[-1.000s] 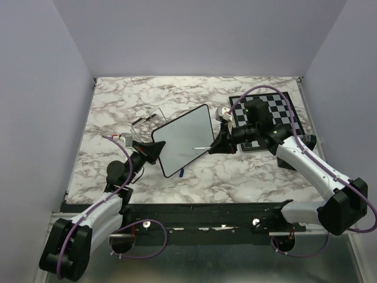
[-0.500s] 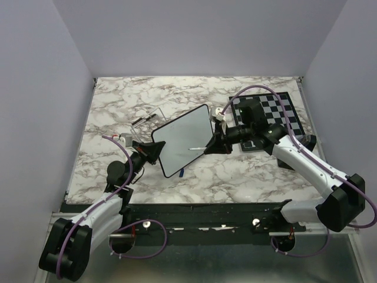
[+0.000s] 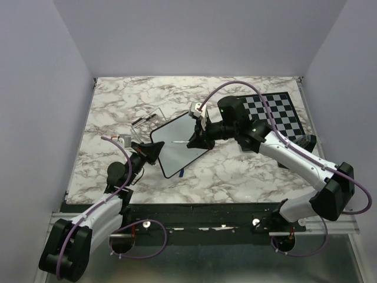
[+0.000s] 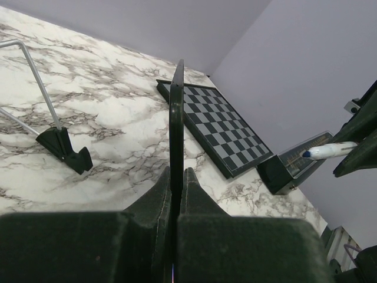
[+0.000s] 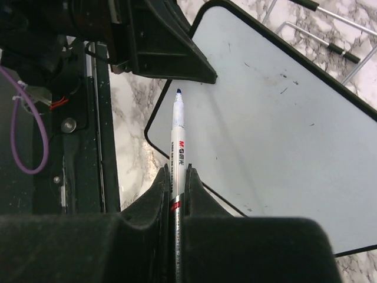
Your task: Write a sentence on the whiteboard
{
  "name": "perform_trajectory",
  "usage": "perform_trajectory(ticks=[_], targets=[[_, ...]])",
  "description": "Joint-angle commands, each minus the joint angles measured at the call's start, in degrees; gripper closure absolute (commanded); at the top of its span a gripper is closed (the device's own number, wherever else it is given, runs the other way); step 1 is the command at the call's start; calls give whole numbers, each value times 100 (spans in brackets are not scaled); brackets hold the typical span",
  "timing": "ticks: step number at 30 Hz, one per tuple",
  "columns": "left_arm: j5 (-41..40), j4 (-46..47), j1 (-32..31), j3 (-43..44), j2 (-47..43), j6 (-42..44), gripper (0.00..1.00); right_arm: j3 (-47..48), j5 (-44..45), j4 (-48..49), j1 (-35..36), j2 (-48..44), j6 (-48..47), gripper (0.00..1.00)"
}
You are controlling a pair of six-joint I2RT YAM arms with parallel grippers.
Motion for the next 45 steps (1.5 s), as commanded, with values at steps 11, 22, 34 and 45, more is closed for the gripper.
perform_trajectory(ticks=[11, 22, 34, 45], targets=[[-534, 497, -41, -219, -221, -370, 100, -329, 1074, 838, 477, 277, 1029, 100], [-516, 691, -41, -245, -19, -563, 100, -312, 626, 504, 468, 189, 414, 99], [-543, 761, -41, -254, 16, -757, 100, -689, 547, 688, 240, -48, 642, 100], [-560, 796, -41, -245, 51, -827, 100, -857, 450, 855, 213, -40, 695, 100]])
